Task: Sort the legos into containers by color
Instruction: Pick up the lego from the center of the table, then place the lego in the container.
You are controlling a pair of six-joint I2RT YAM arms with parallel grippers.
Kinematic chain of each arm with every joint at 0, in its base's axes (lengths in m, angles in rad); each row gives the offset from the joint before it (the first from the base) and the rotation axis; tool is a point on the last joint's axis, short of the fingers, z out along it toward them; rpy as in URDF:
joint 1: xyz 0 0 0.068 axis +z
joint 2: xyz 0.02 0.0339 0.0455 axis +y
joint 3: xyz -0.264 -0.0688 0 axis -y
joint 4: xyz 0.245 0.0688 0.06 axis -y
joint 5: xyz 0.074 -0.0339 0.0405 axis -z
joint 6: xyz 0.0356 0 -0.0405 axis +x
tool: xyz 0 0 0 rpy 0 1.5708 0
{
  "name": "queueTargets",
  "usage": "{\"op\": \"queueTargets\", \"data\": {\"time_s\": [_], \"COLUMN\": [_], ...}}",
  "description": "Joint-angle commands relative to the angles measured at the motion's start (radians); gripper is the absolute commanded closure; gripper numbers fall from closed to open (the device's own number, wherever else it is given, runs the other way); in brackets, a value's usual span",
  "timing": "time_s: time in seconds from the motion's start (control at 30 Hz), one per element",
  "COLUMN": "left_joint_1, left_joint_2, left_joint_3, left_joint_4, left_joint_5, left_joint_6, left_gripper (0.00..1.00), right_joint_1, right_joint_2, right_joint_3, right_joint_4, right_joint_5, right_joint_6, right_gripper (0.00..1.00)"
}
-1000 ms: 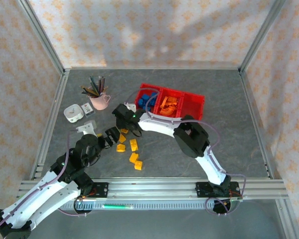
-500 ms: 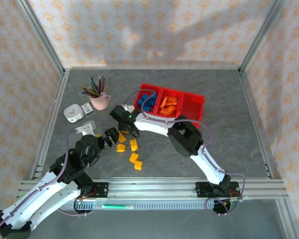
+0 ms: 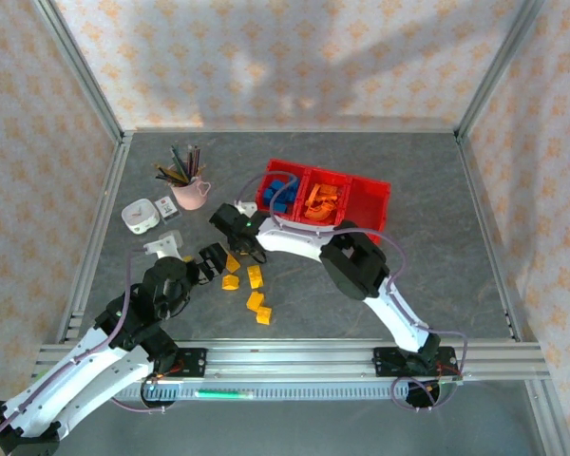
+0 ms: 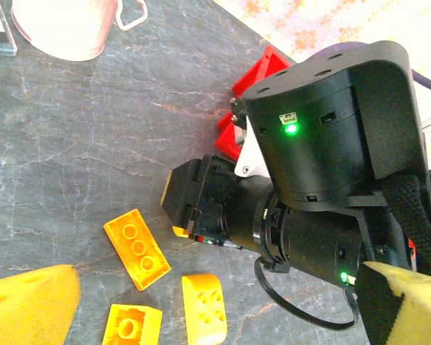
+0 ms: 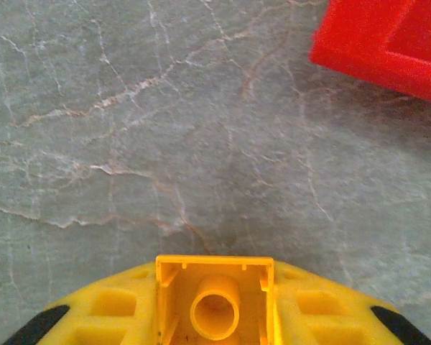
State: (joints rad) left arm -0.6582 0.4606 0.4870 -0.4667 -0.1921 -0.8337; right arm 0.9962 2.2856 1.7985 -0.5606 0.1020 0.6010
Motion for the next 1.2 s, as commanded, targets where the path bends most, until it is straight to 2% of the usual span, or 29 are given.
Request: {"op": "queueTargets", "data": {"time_s": [0.0, 0.3, 0.5, 0.63, 0.9, 1.07, 1.17], "left_joint_1": [0.008, 0.008, 0.006, 0.001, -0.076, -0.111, -0.115], "left_joint_2": [0.010, 0.080, 0.206, 0.314, 0.502, 0.600, 0.631], "left_joint_3": [0.026, 0.041, 0.050, 0.059, 0.107, 0.154, 0.175], "left_joint_4": [0.015, 0.125, 0.258, 0.350, 0.500, 0.553, 0.559], "left_joint_5": [0.024, 0.140, 0.249, 0.314, 0.330, 0.329, 0.327], "left_joint_6": [0.005, 0.038, 0.069, 0.083, 0.106, 0.114, 0.122], "left_gripper": [0.01, 0.01, 0.01, 0.01, 0.01, 0.01, 0.01], "right_joint_1": [0.001, -0.087, -0.239, -0.376, -0.586, -0.639, -0.645], "right_joint_2": [-0.142, -0.479, -0.675, -0.758, -0.741, -0.635, -0.588], "right_joint_3": [-0.056, -0.384, -0.577, -0.664, -0.723, -0.669, -0.630], "right_joint_4": [0.000, 0.072, 0.077, 0.087, 0.162, 0.197, 0.202], "right_joint_5": [0.048, 0.071, 0.083, 0.079, 0.029, 0.001, 0.001], "right_joint_6": [-0.016, 0.003, -0.010, -0.042, -0.124, -0.170, -0.187], "right_gripper": [0.73, 0.73, 0.73, 0.72, 0.72, 0.71, 0.68]}}
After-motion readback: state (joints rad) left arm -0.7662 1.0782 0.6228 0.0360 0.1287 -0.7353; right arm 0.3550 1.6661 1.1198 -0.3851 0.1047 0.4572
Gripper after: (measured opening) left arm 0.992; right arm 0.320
